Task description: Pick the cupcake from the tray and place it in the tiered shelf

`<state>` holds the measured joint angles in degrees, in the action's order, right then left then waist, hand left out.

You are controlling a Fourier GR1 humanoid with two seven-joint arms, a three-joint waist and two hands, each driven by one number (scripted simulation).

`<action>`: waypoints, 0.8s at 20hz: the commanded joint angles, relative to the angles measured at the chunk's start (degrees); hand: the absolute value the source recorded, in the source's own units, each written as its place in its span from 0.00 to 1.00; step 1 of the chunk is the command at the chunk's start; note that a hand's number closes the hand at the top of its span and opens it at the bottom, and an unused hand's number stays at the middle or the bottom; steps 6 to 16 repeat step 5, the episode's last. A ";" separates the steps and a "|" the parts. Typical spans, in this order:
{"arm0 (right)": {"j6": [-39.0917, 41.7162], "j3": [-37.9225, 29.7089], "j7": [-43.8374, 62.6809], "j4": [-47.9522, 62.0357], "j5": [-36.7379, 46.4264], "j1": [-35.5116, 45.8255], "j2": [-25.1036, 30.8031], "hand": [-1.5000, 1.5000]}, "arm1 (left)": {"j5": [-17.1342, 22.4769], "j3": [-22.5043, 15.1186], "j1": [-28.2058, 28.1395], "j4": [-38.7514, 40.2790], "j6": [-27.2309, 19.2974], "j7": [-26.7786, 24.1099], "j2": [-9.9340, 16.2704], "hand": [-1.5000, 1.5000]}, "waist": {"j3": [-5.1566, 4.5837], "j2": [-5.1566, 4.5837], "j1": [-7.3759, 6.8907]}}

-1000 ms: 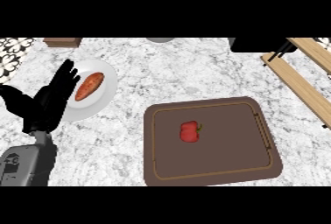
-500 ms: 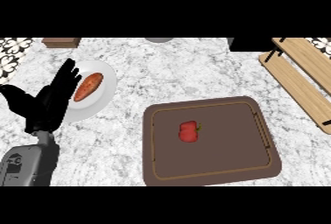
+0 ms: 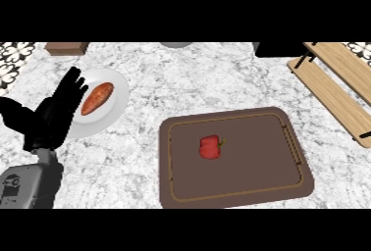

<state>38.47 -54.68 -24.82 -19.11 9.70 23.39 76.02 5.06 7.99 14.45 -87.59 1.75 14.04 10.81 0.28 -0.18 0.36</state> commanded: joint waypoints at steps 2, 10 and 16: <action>5.29 0.16 -13.54 -0.20 0.21 -7.01 -0.67 0.00 | 0.50 0.36 -0.50 -0.96 0.03 0.67 0.08 0.50 | 0.09 0.11 0.30; 4.33 1.32 -16.90 -1.87 0.57 -9.55 -1.13 0.00 | -0.10 0.48 -1.87 1.36 1.02 -2.74 0.31 0.50 | -0.01 0.05 0.27; 4.33 1.32 -16.90 -1.87 0.57 -9.55 -1.13 0.00 | -0.10 0.48 -1.87 1.36 1.02 -2.74 0.31 0.50 | -0.01 0.05 0.27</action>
